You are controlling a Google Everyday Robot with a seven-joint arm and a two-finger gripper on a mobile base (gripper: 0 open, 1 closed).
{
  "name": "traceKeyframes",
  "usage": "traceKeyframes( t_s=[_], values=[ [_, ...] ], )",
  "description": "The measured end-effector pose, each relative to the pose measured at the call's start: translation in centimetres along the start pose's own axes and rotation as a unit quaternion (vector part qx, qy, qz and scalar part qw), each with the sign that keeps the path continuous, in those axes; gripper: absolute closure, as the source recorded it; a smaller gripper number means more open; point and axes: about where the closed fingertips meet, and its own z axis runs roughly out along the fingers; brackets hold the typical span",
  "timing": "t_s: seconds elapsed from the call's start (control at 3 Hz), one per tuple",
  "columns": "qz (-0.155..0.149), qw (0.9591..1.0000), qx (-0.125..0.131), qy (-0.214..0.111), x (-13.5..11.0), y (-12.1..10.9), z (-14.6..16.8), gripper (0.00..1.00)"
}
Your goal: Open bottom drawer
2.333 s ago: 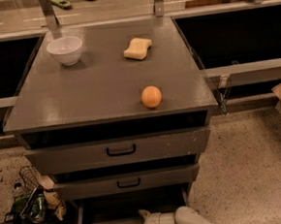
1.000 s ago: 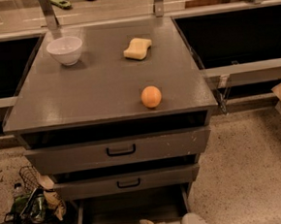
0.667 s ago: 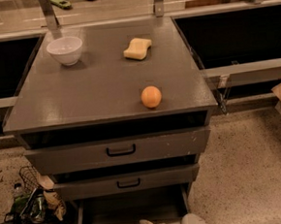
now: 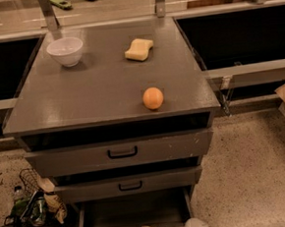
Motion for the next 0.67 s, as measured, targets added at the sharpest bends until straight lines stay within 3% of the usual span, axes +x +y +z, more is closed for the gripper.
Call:
traceKeyframes(
  t_s=[0.33, 0.67],
  values=[
    [-0.012, 0.9998, -0.015, 0.011, 1.47, 1.87, -0.43, 0.0],
    [-0.016, 0.9996, -0.02, 0.012, 1.72, 2.32, -0.49, 0.0]
  ],
)
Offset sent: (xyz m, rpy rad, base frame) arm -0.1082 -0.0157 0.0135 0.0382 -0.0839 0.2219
